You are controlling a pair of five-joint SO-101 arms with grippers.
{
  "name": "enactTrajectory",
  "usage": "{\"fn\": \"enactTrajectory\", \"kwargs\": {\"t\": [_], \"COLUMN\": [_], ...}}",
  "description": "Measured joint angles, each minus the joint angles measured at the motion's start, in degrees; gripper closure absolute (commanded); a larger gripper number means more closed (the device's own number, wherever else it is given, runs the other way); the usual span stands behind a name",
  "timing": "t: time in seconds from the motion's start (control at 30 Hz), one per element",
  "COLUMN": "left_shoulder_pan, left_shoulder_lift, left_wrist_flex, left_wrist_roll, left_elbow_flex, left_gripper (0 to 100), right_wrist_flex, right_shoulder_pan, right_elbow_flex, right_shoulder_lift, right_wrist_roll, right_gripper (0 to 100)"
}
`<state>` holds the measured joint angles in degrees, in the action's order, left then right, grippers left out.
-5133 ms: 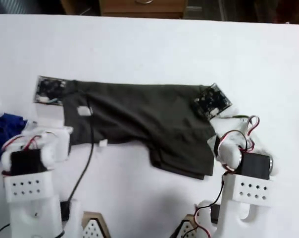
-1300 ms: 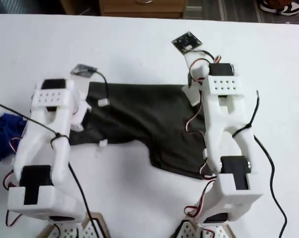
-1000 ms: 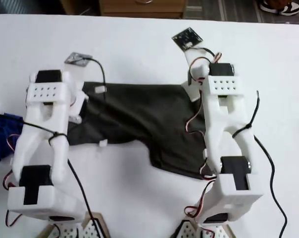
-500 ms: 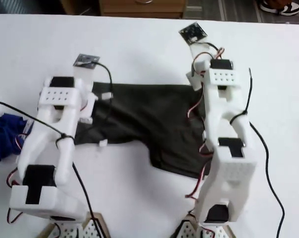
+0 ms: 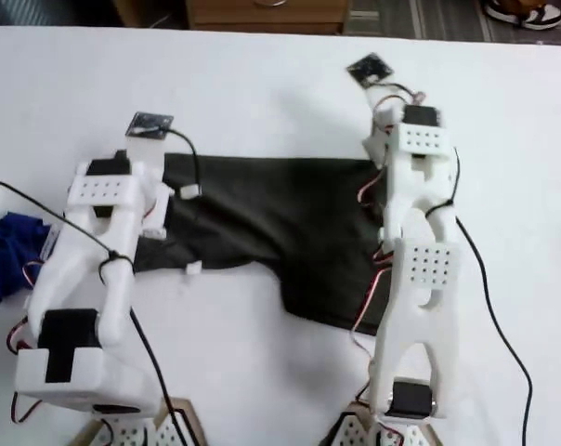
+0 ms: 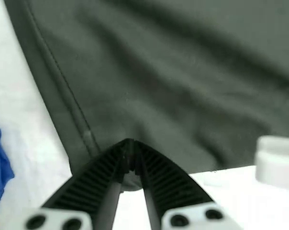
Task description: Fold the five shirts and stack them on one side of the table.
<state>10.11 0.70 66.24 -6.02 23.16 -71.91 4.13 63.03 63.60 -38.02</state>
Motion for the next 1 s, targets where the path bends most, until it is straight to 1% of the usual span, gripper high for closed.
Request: {"fn": "enactTrajectory", "kwargs": {"t": [0.1,0.27,0.37,0.47,0.6,0.7,0.77,0.9,1.0], "left_shoulder_pan": [0.3,0.3,0.3,0.2,0.3,2.4,6.2,16.1,21.7], "left_shoulder_lift": [0.0,0.0,0.0,0.0,0.0,0.0,0.0,0.0,0.0], "left_wrist_flex": [0.0,0.0,0.0,0.0,0.0,0.0,0.5,5.5,8.8], "left_wrist_roll": [0.0,0.0,0.0,0.0,0.0,0.0,0.0,-0.4,-5.4], "left_elbow_flex": [0.0,0.0,0.0,0.2,0.2,0.2,0.0,-2.2,-2.5], "left_gripper": [98,98,98,98,98,98,98,98,98], "right_wrist_flex": [-1.8,-5.4,-10.1,-17.5,-27.4,-28.3,-28.4,-28.4,-28.4], "right_shoulder_pan": [2.6,3.6,3.7,2.1,-3.6,-8.2,-11.6,-21.5,-29.4], "right_elbow_flex": [6.9,14.2,20.0,27.5,29.2,27.4,26.2,18.5,8.4], "right_shoulder_lift": [4.6,7.4,7.4,7.4,7.2,5.2,2.0,-4.4,-8.0], "right_wrist_roll": [0.1,0.0,0.0,0.0,0.0,2.5,4.0,7.1,10.3], "right_gripper": [98.0,98.0,98.0,98.0,98.0,98.0,98.0,98.0,98.0]}}
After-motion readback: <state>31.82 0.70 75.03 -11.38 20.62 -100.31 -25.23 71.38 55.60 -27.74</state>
